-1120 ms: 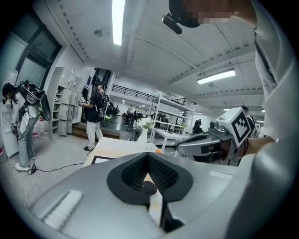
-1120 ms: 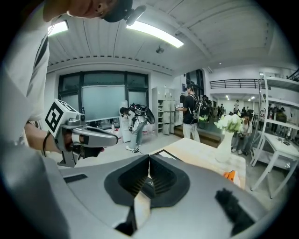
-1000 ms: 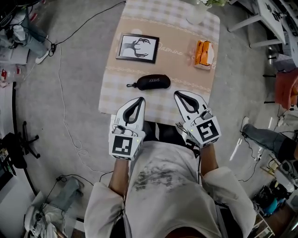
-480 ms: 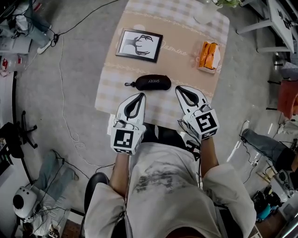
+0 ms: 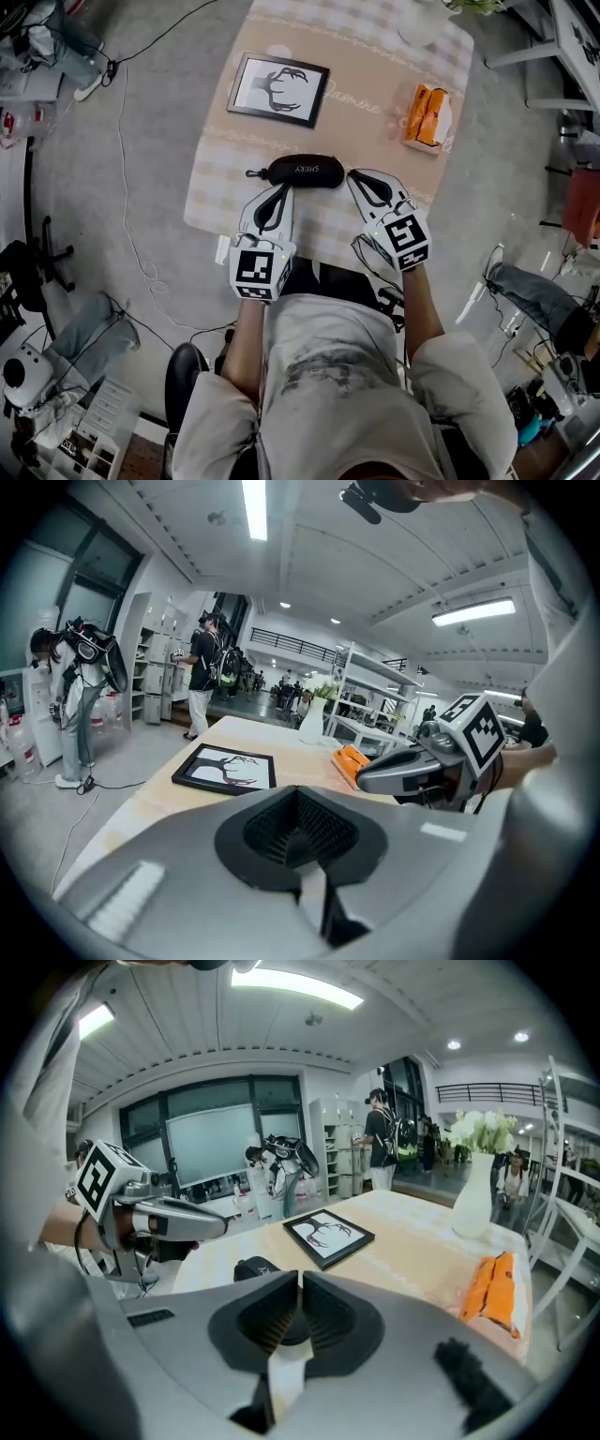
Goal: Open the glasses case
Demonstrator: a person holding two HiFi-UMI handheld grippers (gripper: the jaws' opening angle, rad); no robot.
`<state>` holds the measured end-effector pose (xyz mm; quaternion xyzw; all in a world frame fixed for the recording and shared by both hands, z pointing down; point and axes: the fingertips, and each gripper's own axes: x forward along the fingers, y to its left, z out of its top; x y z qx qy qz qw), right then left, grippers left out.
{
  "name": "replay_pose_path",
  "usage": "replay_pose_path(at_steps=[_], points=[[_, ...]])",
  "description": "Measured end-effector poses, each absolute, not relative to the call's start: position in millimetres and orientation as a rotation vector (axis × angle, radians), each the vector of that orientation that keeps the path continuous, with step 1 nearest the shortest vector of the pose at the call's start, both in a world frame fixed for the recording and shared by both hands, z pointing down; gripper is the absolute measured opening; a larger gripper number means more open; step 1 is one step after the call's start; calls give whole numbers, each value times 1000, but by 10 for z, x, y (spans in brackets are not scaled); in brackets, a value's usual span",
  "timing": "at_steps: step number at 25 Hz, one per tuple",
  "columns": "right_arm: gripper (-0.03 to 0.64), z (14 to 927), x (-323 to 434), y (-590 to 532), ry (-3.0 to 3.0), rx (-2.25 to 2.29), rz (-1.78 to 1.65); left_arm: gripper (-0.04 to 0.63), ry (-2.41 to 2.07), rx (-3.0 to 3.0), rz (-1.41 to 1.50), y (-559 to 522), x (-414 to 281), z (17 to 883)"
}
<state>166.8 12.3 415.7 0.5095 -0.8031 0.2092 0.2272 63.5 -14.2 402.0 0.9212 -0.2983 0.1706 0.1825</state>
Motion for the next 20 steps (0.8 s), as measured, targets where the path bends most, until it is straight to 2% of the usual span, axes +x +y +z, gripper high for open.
replay_pose_path(at_steps=[20], points=[[17, 4812, 1710, -63, -2185, 1393, 677, 5, -901, 2504, 506, -232, 725, 4515]])
